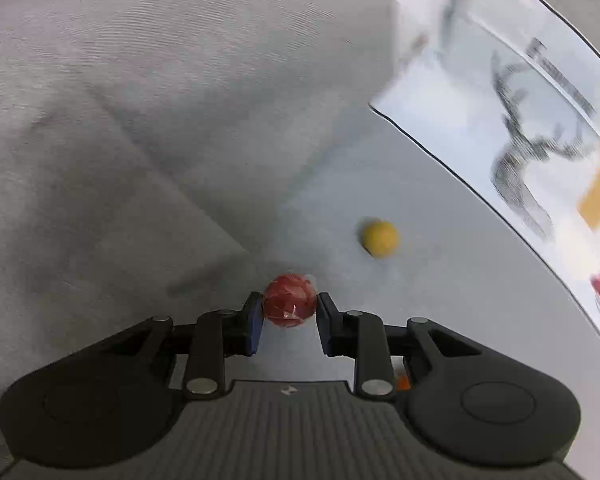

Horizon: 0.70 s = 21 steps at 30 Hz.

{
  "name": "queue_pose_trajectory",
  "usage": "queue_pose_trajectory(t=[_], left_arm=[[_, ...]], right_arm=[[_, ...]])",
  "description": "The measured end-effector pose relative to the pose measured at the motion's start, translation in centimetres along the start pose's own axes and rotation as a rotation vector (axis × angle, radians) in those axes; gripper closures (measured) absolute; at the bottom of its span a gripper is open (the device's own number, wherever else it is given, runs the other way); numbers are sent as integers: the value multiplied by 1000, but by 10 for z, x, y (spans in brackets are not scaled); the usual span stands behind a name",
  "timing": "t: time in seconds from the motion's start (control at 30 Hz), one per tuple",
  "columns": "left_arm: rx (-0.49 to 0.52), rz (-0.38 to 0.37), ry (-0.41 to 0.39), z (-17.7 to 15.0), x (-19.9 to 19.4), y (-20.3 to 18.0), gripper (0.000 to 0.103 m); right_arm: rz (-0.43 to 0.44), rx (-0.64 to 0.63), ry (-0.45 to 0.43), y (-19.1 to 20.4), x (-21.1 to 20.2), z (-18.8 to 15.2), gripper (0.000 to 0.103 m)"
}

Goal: Organize fruits
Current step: 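Grasp a wrapped red plum with the left tool while the right tool grasps a wrapped mandarin, then carry the red plum and wrapped mandarin over the blue plate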

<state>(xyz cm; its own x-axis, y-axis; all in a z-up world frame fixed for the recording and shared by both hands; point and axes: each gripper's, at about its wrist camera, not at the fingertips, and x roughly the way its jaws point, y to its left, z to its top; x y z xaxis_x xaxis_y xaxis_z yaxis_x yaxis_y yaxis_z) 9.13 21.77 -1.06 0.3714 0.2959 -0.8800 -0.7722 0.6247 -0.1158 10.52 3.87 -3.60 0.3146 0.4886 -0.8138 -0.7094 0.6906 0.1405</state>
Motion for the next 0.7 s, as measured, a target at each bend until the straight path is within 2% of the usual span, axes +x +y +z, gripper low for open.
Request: queue_pose_trajectory(t=[0.13, 0.27, 0.47, 0.6, 0.7], left_arm=[[57, -3, 48, -8, 3, -8, 72], [53, -6, 23, -8, -3, -8, 72], [107, -35, -39, -18, -26, -8, 72], [157, -55, -87, -27, -48, -1, 72], [177, -98, -129, -32, -66, 0, 72]], right_arm=[[-20, 0, 27, -2, 5, -1, 65], [-23, 3, 12, -4, 3, 0, 65], [-59, 3, -111, -7, -21, 2, 65], [-111, 1, -185, -11, -48, -3, 66], [-161, 31, -224, -21, -71, -3, 66]])
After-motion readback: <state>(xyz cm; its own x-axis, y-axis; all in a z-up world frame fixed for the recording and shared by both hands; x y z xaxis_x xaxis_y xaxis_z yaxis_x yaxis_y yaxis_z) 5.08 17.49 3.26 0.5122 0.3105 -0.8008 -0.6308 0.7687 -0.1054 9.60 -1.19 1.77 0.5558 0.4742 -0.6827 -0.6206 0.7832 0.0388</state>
